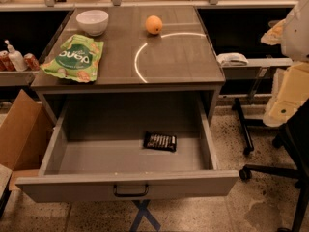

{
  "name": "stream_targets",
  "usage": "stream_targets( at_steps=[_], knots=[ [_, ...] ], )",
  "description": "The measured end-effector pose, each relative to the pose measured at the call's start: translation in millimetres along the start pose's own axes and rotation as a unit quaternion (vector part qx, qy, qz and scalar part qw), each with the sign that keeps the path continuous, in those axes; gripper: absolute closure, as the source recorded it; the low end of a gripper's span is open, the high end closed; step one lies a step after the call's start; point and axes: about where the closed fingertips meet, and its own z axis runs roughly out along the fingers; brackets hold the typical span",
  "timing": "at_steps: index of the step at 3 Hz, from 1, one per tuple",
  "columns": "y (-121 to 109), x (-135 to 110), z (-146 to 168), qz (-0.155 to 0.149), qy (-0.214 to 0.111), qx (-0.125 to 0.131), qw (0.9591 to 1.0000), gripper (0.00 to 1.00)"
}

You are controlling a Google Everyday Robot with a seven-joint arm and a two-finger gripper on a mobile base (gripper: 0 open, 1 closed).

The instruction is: Pick rxbar chocolate from top drawer and place on counter

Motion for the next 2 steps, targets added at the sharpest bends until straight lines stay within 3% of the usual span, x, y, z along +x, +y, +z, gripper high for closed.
stream_targets(
  at_steps=[1,2],
  knots=[
    [-1,-2,4,0.001,-0.005,0.002,1.0000,0.00],
    [5,-18,40,-0.013,-0.044,-0.020,0.9988,0.00]
  ],
)
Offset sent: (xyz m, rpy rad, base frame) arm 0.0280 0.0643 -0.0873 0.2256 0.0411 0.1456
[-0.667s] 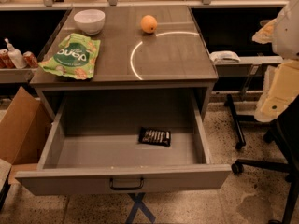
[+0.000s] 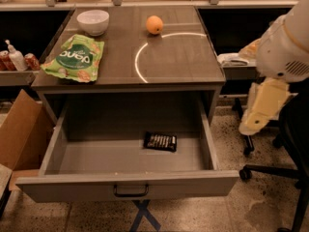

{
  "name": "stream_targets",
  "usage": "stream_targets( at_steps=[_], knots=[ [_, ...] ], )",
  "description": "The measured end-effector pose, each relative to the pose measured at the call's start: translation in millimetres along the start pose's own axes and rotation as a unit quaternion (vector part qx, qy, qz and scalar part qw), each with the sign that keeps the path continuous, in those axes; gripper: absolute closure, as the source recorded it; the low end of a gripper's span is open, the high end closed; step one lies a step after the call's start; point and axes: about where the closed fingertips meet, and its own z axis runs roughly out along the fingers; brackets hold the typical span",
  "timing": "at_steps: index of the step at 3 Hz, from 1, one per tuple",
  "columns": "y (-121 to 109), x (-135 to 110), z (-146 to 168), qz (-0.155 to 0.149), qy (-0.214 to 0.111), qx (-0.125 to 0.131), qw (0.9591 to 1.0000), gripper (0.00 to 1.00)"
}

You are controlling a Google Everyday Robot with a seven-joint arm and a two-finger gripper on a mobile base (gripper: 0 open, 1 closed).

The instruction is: Pick rxbar chocolate from top drawer and place on counter

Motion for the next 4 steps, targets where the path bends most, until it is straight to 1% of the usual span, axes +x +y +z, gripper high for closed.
stream_targets(
  at_steps=[1,2,3,4],
  knots=[
    [12,-30,64,-0.018,-0.059,-0.039,0.9973,0.00],
    [12,-32,72,-0.021,-0.062,-0.039,0.9971,0.00],
    [14,-42,108,-0.034,-0.078,-0.052,0.9950,0.00],
    [20,-56,148,-0.035,-0.098,-0.069,0.9921,0.00]
  ],
)
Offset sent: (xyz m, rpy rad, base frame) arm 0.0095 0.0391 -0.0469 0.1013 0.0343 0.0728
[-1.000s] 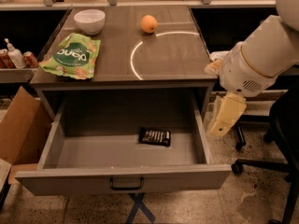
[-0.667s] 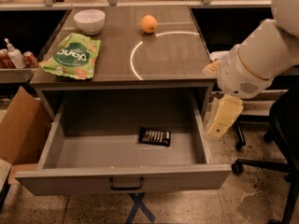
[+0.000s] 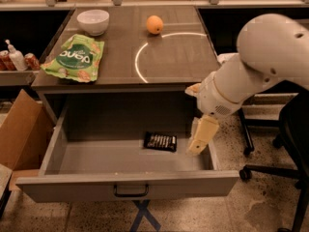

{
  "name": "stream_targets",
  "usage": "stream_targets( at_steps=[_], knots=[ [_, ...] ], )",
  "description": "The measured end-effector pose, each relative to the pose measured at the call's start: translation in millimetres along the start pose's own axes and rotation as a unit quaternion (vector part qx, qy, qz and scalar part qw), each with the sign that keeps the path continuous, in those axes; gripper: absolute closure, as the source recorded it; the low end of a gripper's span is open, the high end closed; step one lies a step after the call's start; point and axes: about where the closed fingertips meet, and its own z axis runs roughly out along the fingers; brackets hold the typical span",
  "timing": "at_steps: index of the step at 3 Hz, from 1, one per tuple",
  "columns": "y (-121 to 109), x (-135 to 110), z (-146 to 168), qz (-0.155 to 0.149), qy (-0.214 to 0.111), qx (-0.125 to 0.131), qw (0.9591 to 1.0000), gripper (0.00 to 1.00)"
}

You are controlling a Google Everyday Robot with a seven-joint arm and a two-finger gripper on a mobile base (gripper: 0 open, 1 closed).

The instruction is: Pick rxbar chocolate from top drawer and place on counter

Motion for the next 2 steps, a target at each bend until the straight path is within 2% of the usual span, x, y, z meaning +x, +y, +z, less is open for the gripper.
stream_targets(
  at_steps=[2],
  knots=[
    [2,-13,68,0.014,-0.035,-0.031,0.9988,0.00]
  ],
)
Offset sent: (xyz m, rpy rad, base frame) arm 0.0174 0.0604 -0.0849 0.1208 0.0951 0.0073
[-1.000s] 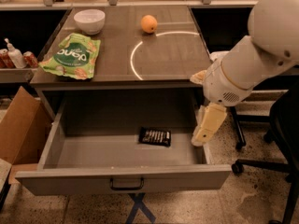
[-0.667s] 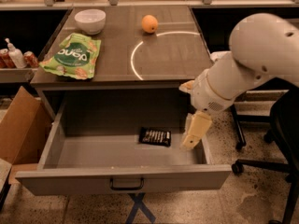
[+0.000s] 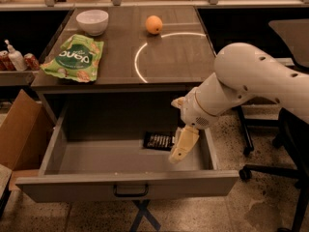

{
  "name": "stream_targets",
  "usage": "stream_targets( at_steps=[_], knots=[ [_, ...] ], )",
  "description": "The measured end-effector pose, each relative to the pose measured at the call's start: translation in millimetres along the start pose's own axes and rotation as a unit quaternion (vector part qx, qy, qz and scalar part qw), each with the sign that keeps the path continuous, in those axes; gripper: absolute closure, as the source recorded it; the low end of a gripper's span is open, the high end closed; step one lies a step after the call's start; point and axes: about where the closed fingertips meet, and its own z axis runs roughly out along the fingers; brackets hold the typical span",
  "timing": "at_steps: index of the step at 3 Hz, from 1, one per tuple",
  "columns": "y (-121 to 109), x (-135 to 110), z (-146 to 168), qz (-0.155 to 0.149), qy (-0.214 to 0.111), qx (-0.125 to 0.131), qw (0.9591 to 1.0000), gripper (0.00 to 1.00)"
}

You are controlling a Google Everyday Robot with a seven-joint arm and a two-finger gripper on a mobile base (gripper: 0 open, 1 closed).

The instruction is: Pick rxbar chocolate from top drawer and place on counter

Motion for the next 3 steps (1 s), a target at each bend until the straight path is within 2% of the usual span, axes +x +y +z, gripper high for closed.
stream_targets(
  at_steps=[1,2,3],
  knots=[
    [0,0,0,0.000,0.000,0.000,1.0000,0.00],
    [-12,10,29,-0.004,0.001,-0.004,1.0000,0.00],
    [-26,14,57,0.004,-0.004,-0.001,1.0000,0.00]
  ],
)
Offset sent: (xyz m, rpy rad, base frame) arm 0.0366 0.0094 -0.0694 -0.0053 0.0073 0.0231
